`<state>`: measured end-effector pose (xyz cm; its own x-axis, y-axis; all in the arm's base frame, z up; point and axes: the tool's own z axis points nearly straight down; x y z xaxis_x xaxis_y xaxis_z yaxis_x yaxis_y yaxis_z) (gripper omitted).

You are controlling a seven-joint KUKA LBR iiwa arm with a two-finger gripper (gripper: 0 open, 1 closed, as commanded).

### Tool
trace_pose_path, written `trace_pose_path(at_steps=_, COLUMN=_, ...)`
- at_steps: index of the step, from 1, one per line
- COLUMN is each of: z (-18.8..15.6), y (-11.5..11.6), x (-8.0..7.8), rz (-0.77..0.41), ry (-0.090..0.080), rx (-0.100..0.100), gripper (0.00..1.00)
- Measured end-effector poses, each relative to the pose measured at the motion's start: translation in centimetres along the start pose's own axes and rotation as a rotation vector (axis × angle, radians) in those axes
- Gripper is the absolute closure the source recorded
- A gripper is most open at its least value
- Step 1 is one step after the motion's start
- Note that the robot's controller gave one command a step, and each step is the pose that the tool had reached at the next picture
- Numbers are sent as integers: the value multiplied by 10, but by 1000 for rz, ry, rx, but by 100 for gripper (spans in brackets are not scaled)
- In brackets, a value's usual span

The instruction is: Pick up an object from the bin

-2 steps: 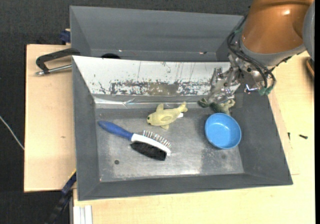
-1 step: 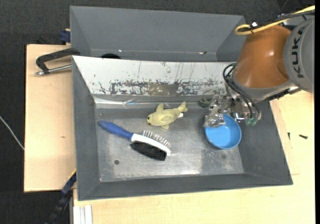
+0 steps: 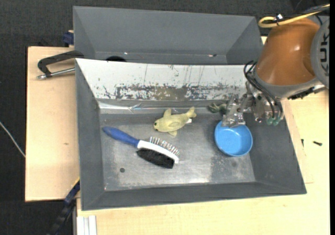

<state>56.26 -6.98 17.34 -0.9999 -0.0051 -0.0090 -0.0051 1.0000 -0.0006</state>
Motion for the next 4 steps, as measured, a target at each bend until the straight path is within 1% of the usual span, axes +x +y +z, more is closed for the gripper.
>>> trace_pose_path(at_steps=1, z=-27, y=-14, x=-11, rz=22, ry=-1, rx=0, gripper=100)
trace_pose_path(at_steps=2, z=20, y=-39, x=31, rz=-563, ry=10, rx=-4, gripper=100)
trace_pose_path(at_steps=3, z=19, y=-38, x=30, rz=-563, ry=7, rx=-4, gripper=0)
trace_pose_path(at_steps=4, z=93, y=-38, x=15, rz=-838, ry=9, rx=-7, gripper=0)
